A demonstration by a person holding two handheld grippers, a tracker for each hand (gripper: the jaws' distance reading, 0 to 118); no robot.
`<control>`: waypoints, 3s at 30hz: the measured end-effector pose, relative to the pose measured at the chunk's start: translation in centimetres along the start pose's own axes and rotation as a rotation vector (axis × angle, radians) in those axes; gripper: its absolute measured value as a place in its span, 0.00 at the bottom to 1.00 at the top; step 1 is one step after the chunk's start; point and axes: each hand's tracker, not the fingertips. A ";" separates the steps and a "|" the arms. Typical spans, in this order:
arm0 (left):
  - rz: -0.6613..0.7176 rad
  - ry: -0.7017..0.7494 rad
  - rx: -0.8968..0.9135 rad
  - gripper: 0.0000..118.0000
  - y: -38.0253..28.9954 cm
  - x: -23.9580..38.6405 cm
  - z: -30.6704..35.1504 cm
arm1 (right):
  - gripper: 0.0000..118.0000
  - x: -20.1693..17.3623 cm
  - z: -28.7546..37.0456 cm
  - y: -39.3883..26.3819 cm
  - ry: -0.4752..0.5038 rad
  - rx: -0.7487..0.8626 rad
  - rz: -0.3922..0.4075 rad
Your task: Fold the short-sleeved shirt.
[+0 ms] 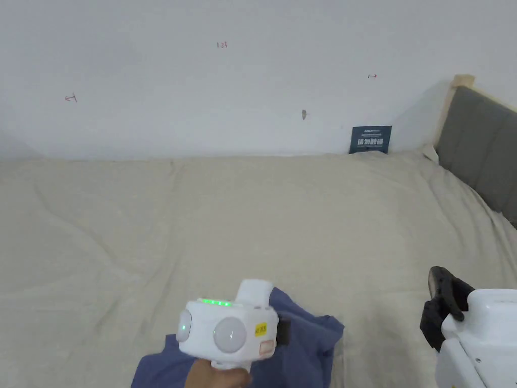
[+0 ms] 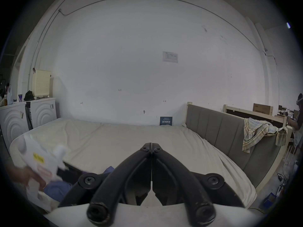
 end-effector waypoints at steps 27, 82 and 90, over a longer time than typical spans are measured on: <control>0.008 0.372 0.731 0.86 1.9 -4.5 20.1 | 0.00 -2.2 -1.0 3.7 0.039 0.079 -0.029; 0.340 0.371 -0.027 0.03 -14.5 -12.5 7.0 | 0.17 -3.5 -6.4 -3.0 0.062 -0.204 -0.035; 0.295 0.312 0.144 0.03 -11.1 -11.9 11.4 | 0.74 -4.1 -17.7 -8.3 0.086 -0.547 -0.039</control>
